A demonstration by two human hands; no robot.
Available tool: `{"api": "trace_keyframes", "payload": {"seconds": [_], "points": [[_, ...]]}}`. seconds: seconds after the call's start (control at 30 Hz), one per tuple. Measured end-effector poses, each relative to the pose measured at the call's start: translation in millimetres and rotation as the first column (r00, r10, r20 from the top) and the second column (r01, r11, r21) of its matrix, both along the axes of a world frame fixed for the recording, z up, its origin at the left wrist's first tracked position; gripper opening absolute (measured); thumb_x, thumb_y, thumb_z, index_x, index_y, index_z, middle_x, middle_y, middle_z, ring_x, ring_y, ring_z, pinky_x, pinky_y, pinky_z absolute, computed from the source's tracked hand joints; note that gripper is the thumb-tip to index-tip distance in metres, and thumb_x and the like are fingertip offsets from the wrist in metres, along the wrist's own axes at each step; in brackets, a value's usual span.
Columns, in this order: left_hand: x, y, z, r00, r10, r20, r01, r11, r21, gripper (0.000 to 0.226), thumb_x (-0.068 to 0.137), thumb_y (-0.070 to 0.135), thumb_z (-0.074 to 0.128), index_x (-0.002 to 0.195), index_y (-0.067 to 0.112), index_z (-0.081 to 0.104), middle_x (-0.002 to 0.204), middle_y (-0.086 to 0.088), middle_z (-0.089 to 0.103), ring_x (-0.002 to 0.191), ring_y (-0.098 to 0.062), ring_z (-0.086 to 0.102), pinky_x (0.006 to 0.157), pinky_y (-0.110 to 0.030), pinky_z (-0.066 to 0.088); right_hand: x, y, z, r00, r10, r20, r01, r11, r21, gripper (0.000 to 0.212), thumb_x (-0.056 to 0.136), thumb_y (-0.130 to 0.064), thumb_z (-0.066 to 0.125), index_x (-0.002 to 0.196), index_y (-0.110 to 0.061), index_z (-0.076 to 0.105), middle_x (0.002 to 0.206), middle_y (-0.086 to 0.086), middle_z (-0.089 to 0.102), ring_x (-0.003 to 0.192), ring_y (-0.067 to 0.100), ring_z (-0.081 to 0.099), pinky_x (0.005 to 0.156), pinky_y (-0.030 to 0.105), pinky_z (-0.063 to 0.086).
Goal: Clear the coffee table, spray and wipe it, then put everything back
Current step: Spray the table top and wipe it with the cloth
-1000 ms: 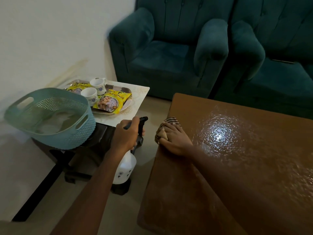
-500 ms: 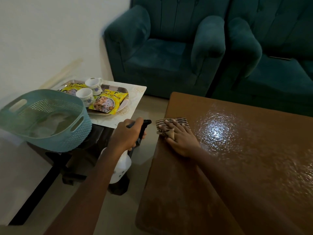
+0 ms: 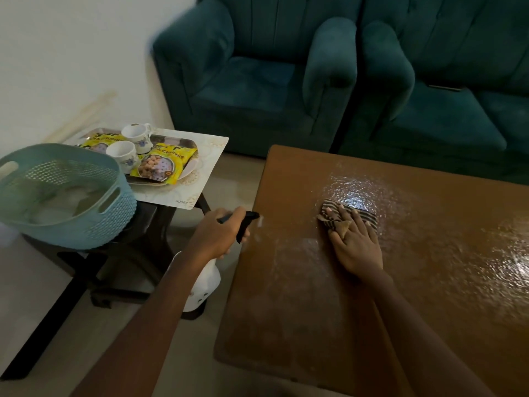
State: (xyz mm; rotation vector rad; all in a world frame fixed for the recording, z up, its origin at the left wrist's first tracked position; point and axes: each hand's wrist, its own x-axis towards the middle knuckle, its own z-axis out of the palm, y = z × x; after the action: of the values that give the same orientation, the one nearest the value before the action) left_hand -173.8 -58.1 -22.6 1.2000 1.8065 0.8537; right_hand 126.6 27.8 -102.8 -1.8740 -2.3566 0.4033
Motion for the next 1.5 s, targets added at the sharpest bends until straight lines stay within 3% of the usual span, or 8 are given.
{"api": "trace_keyframes", "payload": {"seconds": [0.23, 0.43, 0.6, 0.8, 0.93, 1.07, 1.3, 1.5], "points": [[-5, -21, -11, 0.994, 0.105, 0.009, -0.105, 0.994, -0.04, 0.049, 0.098, 0.047, 0.045, 0.073, 0.011, 0.067, 0.049, 0.007, 0.062, 0.034, -0.001, 0.048, 0.036, -0.017, 0.036, 4, -13, 2, 1.0, -0.016, 0.026, 0.016, 1.0, -0.01, 0.053, 0.101, -0.049, 0.025, 0.154, -0.043, 0.019, 0.164, -0.016, -0.004, 0.151, 0.009, -0.009, 0.122, 0.038, -0.003], [-16, -39, -18, 0.996, 0.073, 0.047, -0.07, 0.996, -0.052, 0.051, 0.098, 0.049, 0.042, 0.077, 0.014, 0.073, 0.068, 0.002, 0.073, 0.035, -0.006, 0.048, 0.037, -0.02, 0.036, 0, -16, 6, 0.999, -0.029, 0.019, 0.029, 0.999, -0.014, 0.054, 0.102, -0.048, 0.026, 0.154, -0.044, 0.014, 0.165, -0.014, -0.002, 0.151, 0.009, -0.009, 0.122, 0.038, -0.003], [-15, -43, -22, 0.99, 0.121, 0.079, -0.116, 0.991, -0.062, 0.049, 0.099, 0.046, 0.046, 0.07, 0.012, 0.066, 0.049, 0.005, 0.062, 0.033, -0.003, 0.045, 0.034, -0.018, 0.033, -1, -17, 7, 1.0, -0.028, 0.003, 0.028, 1.0, -0.006, 0.053, 0.102, -0.046, 0.028, 0.154, -0.045, 0.015, 0.165, -0.014, 0.0, 0.151, 0.009, -0.008, 0.122, 0.038, -0.003], [-12, -41, -18, 0.992, -0.017, 0.122, 0.02, 0.999, -0.025, 0.053, 0.094, 0.052, 0.041, 0.079, 0.014, 0.074, 0.072, 0.0, 0.074, 0.037, -0.008, 0.048, 0.038, -0.02, 0.036, 0, -15, 5, 1.0, -0.029, 0.008, 0.029, 1.0, -0.003, 0.052, 0.102, -0.045, 0.028, 0.154, -0.042, 0.021, 0.165, -0.014, 0.0, 0.151, 0.009, -0.009, 0.121, 0.037, -0.004], [-5, -39, -23, 0.991, -0.012, 0.135, 0.014, 1.0, -0.018, 0.047, 0.101, 0.039, 0.046, 0.069, 0.012, 0.068, 0.052, 0.002, 0.062, 0.034, -0.005, 0.045, 0.035, -0.017, 0.034, 0, -16, 4, 1.0, -0.023, 0.001, 0.023, 1.0, -0.002, 0.053, 0.102, -0.045, 0.028, 0.154, -0.045, 0.017, 0.165, -0.013, 0.001, 0.151, 0.009, -0.008, 0.121, 0.037, -0.004], [-8, -42, -27, 0.993, 0.017, 0.114, -0.016, 1.0, -0.01, 0.049, 0.102, 0.039, 0.045, 0.062, 0.027, 0.071, 0.048, 0.007, 0.061, 0.033, -0.003, 0.045, 0.034, -0.016, 0.033, 0, -16, 4, 1.0, -0.029, 0.01, 0.029, 1.0, -0.008, 0.051, 0.102, -0.045, 0.028, 0.153, -0.041, 0.024, 0.165, -0.014, -0.001, 0.151, 0.009, -0.008, 0.12, 0.036, -0.004], [-20, -49, -35, 0.989, 0.093, 0.111, -0.089, 0.995, -0.037, 0.051, 0.101, 0.042, 0.047, 0.072, 0.007, 0.07, 0.056, -0.003, 0.065, 0.035, -0.008, 0.046, 0.035, -0.021, 0.032, -7, -12, 3, 0.998, -0.051, 0.034, 0.053, 0.998, -0.033, 0.054, 0.102, -0.049, 0.023, 0.154, -0.045, 0.008, 0.165, -0.013, -0.006, 0.15, 0.011, -0.013, 0.121, 0.04, -0.006], [-32, -56, -28, 0.983, 0.117, 0.141, -0.119, 0.993, 0.005, 0.054, 0.099, 0.047, 0.04, 0.074, 0.014, 0.075, 0.07, -0.003, 0.074, 0.036, -0.011, 0.046, 0.035, -0.022, 0.033, -67, 8, 5, 0.998, 0.035, 0.046, -0.033, 0.998, -0.052, 0.057, 0.101, -0.054, 0.02, 0.154, -0.047, 0.002, 0.165, -0.011, -0.007, 0.15, 0.015, -0.015, 0.12, 0.044, -0.006]]}}
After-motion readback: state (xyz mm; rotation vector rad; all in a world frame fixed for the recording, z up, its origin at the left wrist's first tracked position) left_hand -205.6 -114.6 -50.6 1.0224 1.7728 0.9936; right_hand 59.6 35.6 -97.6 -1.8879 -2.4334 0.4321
